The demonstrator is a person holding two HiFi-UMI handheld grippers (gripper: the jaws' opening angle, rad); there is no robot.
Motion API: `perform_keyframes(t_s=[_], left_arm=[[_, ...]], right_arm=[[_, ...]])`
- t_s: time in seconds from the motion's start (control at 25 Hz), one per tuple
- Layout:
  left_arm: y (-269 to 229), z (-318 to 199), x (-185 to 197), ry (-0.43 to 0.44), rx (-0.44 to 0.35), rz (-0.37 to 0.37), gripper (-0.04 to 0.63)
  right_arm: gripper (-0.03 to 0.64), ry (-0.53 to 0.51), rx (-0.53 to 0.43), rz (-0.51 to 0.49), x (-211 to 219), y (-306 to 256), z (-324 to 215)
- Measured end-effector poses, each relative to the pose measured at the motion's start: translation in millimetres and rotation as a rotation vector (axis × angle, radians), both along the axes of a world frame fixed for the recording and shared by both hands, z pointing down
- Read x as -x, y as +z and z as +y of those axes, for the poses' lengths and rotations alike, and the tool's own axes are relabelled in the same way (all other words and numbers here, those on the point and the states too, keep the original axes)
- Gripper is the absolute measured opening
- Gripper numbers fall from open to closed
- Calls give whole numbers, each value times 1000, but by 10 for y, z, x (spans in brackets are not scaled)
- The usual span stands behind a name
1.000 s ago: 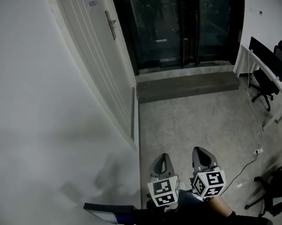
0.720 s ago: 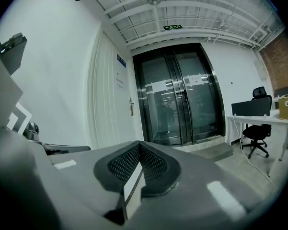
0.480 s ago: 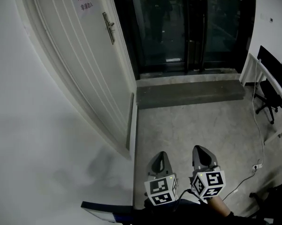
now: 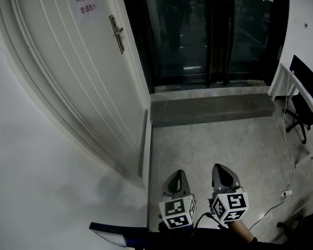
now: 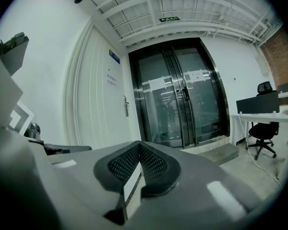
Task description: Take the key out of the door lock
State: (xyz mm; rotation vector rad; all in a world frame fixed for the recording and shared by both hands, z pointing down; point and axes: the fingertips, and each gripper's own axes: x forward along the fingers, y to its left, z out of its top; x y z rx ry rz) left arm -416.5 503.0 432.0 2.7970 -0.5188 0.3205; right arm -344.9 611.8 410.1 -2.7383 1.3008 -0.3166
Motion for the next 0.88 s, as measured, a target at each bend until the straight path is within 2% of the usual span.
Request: perform_keyframes(t_s=[0.24,0.52,0.88], left_arm=[[-135,-657,-551,-17,-17,28,0],[-116,-1314,-1007,-20,-11,12,0],[96,-1667,-1577,7,18,-31,0]], right_arm=[[2,-5,-18,29,-551,-145,-620],[2,28,-28,15,-1090,-177,-1203],[2,49,10,-7,-1612,3,-1580]])
